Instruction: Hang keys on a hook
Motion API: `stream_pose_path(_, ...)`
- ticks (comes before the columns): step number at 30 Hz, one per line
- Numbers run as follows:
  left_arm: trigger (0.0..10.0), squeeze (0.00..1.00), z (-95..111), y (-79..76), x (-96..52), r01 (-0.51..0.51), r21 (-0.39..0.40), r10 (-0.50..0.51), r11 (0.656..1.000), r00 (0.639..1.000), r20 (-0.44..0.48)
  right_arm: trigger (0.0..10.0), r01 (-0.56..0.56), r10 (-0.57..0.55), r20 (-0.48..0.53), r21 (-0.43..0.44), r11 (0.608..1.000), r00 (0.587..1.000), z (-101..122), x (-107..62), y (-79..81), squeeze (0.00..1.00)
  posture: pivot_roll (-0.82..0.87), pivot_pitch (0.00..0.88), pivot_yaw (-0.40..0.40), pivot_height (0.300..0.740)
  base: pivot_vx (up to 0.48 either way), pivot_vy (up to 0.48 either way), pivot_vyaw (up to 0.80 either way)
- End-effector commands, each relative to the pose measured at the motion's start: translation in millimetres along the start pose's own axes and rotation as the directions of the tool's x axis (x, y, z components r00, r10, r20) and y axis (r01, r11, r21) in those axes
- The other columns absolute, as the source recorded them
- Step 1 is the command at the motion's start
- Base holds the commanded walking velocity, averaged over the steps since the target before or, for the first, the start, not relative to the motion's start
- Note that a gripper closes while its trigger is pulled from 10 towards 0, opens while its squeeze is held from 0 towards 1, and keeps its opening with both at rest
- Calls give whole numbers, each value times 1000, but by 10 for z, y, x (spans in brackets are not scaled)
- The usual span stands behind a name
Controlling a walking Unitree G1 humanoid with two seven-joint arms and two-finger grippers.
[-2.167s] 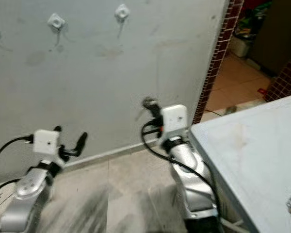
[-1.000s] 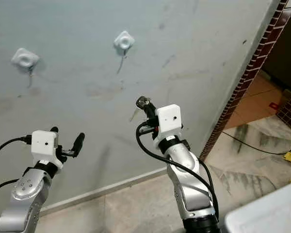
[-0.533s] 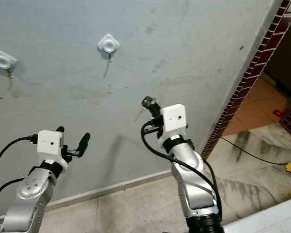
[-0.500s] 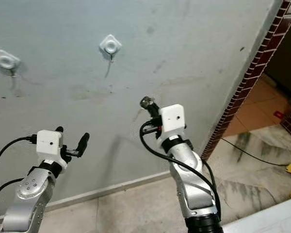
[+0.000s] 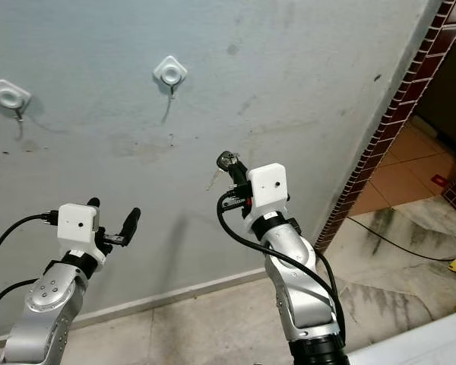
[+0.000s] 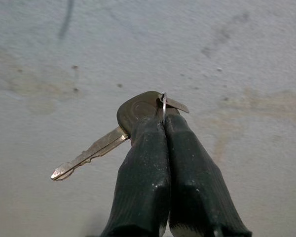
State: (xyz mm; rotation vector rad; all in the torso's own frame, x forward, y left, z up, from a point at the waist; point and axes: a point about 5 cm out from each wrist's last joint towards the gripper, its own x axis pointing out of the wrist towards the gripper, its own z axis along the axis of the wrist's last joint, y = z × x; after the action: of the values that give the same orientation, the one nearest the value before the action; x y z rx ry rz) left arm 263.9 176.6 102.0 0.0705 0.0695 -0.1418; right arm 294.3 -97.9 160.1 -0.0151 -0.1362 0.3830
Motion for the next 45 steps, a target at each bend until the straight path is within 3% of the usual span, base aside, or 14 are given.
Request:
stream_pose_path(1, 10000, 0, 19, 15, -4, -9, 11, 9, 1000, 1000, 8, 10000, 0, 0, 12, -7, 1000, 1000, 29, 8, -5, 0, 38, 90, 29, 740, 0, 0, 0)
stream_pose_path(17, 10000, 0, 101, -5, -13, 5, 15, -5, 1000, 998, 64, 10000, -14, 13, 60, 11, 1000, 998, 149, 99, 32, 0, 49, 98, 23, 740, 0, 0, 0)
stream_pose_path(21, 10000, 0, 73, 18, -19, -17, 28, 16, 999, 999, 34, 10000, -9, 9, 55, 6, 1000, 998, 138, 75, 14, 0, 47, 100, 23, 740, 0, 0, 0)
stream_pose_path(23, 10000, 0, 79, 40, -59, -26, 42, 24, 999, 999, 39, 10000, 5, -5, 47, 1, 1000, 999, 121, -23, -25, 0, 45, 101, 24, 740, 0, 0, 0)
stream_pose_path(25, 10000, 0, 69, 92, -182, -51, 62, 50, 997, 998, 29, 10000, 36, -36, 18, 1, 999, 999, 89, -235, -81, 0, 38, 102, 28, 740, 0, 0, 0)
stream_pose_path(28, 10000, 0, 61, 112, -261, -56, 67, 55, 996, 998, 24, 10000, 46, -46, 9, -9, 999, 999, 89, -331, -100, 0, 29, 104, 34, 740, 0, 0, 0)
stream_pose_path(32, 10000, 0, 7, 96, -523, -46, 76, 47, 996, 999, -12, 10000, 90, -91, -27, -33, 995, 996, 90, -598, -208, 0, 24, 100, 42, 740, 0, 0, 0)
stream_pose_path(35, 10000, 0, -8, 72, -583, -29, 73, 31, 997, 999, -22, 10000, 101, -102, -45, -39, 994, 994, 74, -671, -232, 0, 23, 97, 43, 740, 0, 0, 0)
stream_pose_path(36, 10000, 0, -12, 33, -637, -5, 64, 7, 998, 1000, -27, 10000, 113, -116, -70, -43, 993, 991, 64, -771, -252, 0, 23, 95, 43, 740, 0, 0, 0)
stream_pose_path(45, 10000, 0, 59, 36, -585, 8, 53, -8, 999, 1000, 1, 10000, 103, -107, -97, -46, 994, 990, 74, -815, -237, 0, 23, 73, 48, 740, 0, 0, 0)
